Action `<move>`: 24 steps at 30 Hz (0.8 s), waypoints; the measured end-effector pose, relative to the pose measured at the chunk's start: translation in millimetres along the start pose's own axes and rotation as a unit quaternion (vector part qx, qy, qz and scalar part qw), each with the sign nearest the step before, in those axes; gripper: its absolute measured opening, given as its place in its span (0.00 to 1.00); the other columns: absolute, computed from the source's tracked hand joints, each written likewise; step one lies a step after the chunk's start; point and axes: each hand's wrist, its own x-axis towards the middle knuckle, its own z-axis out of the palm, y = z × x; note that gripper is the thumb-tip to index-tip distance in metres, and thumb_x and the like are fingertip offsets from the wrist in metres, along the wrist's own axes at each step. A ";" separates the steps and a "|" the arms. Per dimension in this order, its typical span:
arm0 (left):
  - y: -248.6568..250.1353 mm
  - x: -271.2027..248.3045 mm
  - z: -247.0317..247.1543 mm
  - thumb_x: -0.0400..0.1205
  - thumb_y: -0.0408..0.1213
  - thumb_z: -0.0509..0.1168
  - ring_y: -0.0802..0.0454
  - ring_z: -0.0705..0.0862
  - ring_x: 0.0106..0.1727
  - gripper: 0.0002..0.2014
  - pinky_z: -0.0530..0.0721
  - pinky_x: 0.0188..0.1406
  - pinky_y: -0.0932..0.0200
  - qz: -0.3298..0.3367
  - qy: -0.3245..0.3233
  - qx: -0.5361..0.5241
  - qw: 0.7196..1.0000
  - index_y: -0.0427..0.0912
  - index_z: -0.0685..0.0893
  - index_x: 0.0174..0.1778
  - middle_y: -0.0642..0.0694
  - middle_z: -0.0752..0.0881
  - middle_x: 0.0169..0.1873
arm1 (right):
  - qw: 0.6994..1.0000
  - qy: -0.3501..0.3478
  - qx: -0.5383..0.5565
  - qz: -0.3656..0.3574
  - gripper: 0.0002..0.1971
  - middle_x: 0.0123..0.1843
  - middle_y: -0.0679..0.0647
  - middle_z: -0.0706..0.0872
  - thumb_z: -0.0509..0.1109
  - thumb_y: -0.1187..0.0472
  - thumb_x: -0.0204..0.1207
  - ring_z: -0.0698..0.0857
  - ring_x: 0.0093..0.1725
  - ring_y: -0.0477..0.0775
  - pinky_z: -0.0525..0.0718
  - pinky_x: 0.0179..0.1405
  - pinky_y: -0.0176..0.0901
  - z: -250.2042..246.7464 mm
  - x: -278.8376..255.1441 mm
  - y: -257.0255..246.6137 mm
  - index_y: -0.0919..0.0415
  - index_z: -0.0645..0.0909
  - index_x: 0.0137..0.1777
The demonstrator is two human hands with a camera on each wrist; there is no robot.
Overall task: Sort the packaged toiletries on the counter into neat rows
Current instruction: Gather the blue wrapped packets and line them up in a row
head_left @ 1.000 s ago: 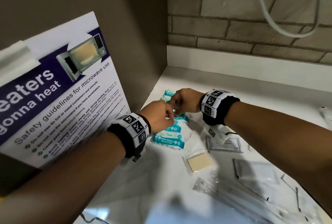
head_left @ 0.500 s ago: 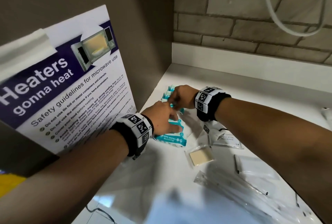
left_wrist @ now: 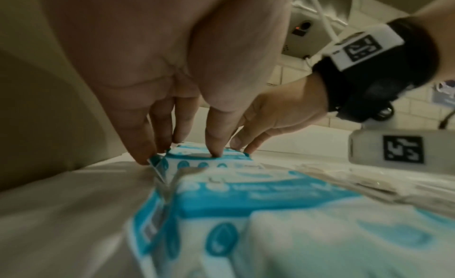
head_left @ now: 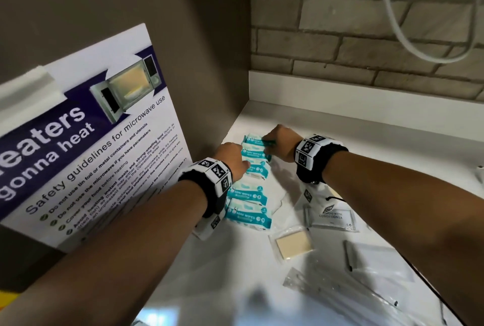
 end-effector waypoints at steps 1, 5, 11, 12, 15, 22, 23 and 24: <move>-0.5 1.9 -0.1 0.83 0.43 0.68 0.45 0.82 0.66 0.24 0.78 0.68 0.56 -0.005 -0.004 -0.013 1.000 0.38 0.77 0.74 0.42 0.82 0.69 | 1.000 0.001 0.001 -0.004 0.18 0.62 0.63 0.84 0.68 0.56 0.79 0.84 0.59 0.63 0.78 0.55 0.42 2.0 1.6 0.4 0.59 0.83 0.67; -3.7 4.1 0.2 0.80 0.40 0.71 0.47 0.86 0.60 0.23 0.82 0.60 0.59 -0.021 -0.003 -0.076 0.997 0.38 0.80 0.71 0.45 0.86 0.65 | 1.000 0.003 -0.007 -0.017 0.19 0.63 0.62 0.84 0.67 0.55 0.80 0.83 0.59 0.63 0.78 0.58 0.42 1.7 4.9 1.6 0.60 0.82 0.69; -7.0 5.4 1.4 0.79 0.37 0.73 0.46 0.89 0.56 0.22 0.87 0.58 0.50 -0.027 -0.014 -0.159 0.987 0.39 0.81 0.69 0.45 0.86 0.64 | 0.999 0.002 -0.016 -0.031 0.19 0.65 0.62 0.83 0.66 0.57 0.81 0.82 0.62 0.63 0.78 0.60 0.44 0.9 7.3 -0.3 0.60 0.80 0.71; -6.8 5.1 1.3 0.79 0.36 0.73 0.47 0.89 0.55 0.20 0.87 0.57 0.50 -0.025 -0.014 -0.161 0.986 0.40 0.81 0.67 0.45 0.87 0.63 | 0.999 0.003 -0.017 -0.031 0.19 0.65 0.62 0.83 0.66 0.57 0.82 0.82 0.62 0.63 0.78 0.61 0.45 0.8 7.0 -0.4 0.60 0.80 0.72; -5.3 3.0 -0.1 0.79 0.36 0.73 0.46 0.88 0.56 0.24 0.87 0.58 0.51 -0.027 -0.009 -0.159 0.987 0.38 0.79 0.71 0.44 0.86 0.65 | 0.999 0.001 -0.025 -0.033 0.19 0.65 0.62 0.82 0.65 0.57 0.82 0.81 0.64 0.62 0.78 0.62 0.46 0.1 6.5 0.7 0.60 0.80 0.72; -5.7 3.8 -0.2 0.79 0.37 0.73 0.45 0.87 0.59 0.27 0.86 0.59 0.52 -0.030 -0.010 -0.148 0.988 0.37 0.76 0.74 0.43 0.84 0.68 | 0.998 -0.013 -0.047 -0.034 0.20 0.65 0.61 0.83 0.64 0.55 0.83 0.81 0.63 0.62 0.78 0.61 0.45 -0.9 7.8 -0.3 0.59 0.79 0.73; -6.5 4.5 0.3 0.79 0.37 0.73 0.45 0.87 0.59 0.27 0.86 0.60 0.52 -0.031 -0.009 -0.147 0.989 0.37 0.76 0.75 0.43 0.84 0.68 | 0.998 -0.015 -0.049 -0.034 0.20 0.65 0.62 0.83 0.63 0.54 0.83 0.80 0.63 0.62 0.79 0.62 0.45 -1.1 7.6 -1.1 0.59 0.79 0.73; -6.8 5.2 0.6 0.79 0.38 0.73 0.45 0.87 0.59 0.28 0.86 0.60 0.51 -0.031 -0.010 -0.143 0.989 0.38 0.75 0.75 0.43 0.84 0.68 | 0.998 -0.017 -0.051 -0.032 0.20 0.65 0.62 0.82 0.64 0.54 0.83 0.80 0.63 0.62 0.79 0.61 0.45 -1.8 7.3 -1.8 0.59 0.79 0.73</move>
